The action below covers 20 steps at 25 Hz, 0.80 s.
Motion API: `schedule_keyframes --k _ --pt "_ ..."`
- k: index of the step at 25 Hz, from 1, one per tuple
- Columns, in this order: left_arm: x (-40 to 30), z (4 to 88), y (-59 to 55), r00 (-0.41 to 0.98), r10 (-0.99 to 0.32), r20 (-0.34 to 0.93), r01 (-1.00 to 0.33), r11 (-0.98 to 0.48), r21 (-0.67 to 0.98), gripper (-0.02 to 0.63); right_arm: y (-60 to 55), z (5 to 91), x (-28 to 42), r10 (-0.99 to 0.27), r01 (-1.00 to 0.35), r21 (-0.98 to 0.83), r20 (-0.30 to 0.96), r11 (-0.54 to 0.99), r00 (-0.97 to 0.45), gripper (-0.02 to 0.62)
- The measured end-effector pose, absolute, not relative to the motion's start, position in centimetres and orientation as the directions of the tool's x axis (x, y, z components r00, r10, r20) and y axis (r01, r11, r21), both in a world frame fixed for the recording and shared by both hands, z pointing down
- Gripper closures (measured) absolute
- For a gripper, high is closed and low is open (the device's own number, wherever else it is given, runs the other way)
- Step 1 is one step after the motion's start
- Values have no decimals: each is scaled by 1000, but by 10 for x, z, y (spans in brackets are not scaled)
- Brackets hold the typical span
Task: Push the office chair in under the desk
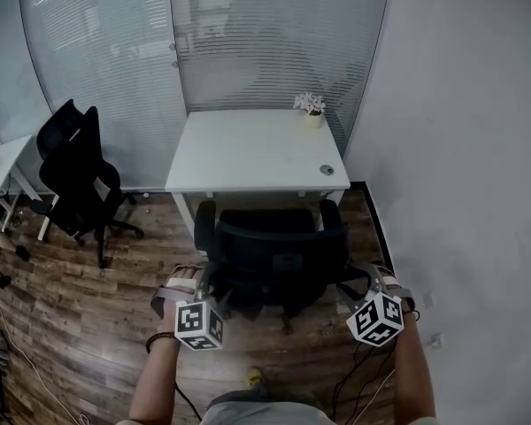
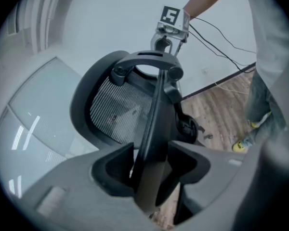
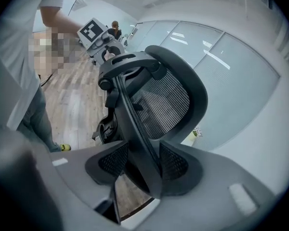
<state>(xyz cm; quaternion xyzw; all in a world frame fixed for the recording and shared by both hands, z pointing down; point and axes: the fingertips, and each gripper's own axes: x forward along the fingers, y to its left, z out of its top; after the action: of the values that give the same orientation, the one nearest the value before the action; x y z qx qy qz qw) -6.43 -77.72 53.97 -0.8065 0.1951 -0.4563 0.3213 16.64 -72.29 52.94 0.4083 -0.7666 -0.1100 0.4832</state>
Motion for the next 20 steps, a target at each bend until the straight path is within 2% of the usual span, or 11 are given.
schedule_keyframes --k 15,20 --pt "-64 537 -786 506 -591 628 -48 -746 -664 374 -722 523 165 -752 -538 565 622 625 -220 410" --pt "-61 528 -778 559 -549 621 -121 -795 -594 347 -716 501 166 -792 -642 506 540 576 -285 414"
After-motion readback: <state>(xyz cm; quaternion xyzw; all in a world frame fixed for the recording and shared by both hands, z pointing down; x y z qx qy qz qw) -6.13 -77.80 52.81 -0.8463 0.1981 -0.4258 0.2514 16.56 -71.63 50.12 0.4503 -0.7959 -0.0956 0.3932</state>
